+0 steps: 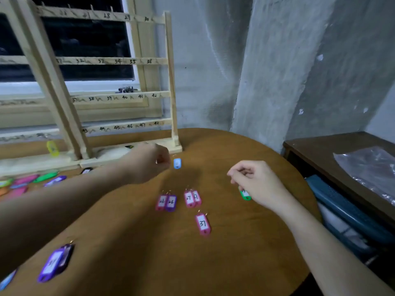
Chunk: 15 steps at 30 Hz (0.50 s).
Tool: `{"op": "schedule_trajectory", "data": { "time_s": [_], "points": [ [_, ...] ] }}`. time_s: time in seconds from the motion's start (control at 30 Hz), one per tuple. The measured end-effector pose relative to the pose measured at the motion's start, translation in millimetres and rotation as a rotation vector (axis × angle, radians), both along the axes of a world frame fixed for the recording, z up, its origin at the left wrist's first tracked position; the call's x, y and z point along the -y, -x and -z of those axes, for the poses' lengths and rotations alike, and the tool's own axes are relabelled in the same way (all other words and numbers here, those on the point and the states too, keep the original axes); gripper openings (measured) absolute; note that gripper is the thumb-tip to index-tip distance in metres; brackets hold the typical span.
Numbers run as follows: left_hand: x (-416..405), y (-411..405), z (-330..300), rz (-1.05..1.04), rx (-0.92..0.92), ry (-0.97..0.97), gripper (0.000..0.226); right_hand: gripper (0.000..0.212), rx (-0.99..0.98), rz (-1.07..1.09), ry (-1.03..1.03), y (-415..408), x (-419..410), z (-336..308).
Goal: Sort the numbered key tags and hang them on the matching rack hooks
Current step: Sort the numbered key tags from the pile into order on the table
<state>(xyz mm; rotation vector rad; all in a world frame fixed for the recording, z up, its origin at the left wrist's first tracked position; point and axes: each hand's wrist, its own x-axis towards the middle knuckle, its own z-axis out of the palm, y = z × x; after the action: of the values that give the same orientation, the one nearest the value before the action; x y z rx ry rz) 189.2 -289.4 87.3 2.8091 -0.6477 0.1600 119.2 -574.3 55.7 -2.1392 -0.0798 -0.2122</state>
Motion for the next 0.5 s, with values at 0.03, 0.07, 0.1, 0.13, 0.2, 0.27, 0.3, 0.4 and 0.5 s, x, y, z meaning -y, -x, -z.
{"op": "schedule_trajectory", "data": {
  "time_s": [0.03,0.07,0.1,0.13,0.2,0.27,0.3,0.4,0.5],
  "points": [
    [-28,3,-1,-0.059,0.006,-0.007,0.007,0.017,0.010,-0.026,0.003,-3,-15,-3],
    [-57,7,-2,-0.114,0.015,-0.015,0.006,0.016,0.024,-0.052,0.009,-7,-32,-7],
    [-85,13,0,-0.169,0.016,-0.025,0.006,0.016,0.036,-0.077,0.012,-10,-49,-9],
    [-113,19,3,-0.219,0.018,-0.031,0.006,0.016,0.049,-0.103,0.011,-14,-68,-12],
    [-167,34,8,-0.325,0.001,-0.043,0.006,0.018,0.067,-0.162,0.003,-21,-107,-16],
    [-215,51,13,-0.425,-0.027,-0.045,0.008,0.020,0.075,-0.224,0.009,-26,-148,-17],
    [-237,61,15,-0.467,-0.042,-0.035,0.011,0.020,0.077,-0.253,0.015,-27,-168,-17],
    [-290,86,25,-0.582,-0.047,0.012,0.005,0.020,0.067,-0.328,0.046,-32,-226,-13],
    [-327,102,40,-0.692,-0.055,0.072,0.014,0.021,0.063,-0.396,0.115,-35,-278,-7]
  ]
}}
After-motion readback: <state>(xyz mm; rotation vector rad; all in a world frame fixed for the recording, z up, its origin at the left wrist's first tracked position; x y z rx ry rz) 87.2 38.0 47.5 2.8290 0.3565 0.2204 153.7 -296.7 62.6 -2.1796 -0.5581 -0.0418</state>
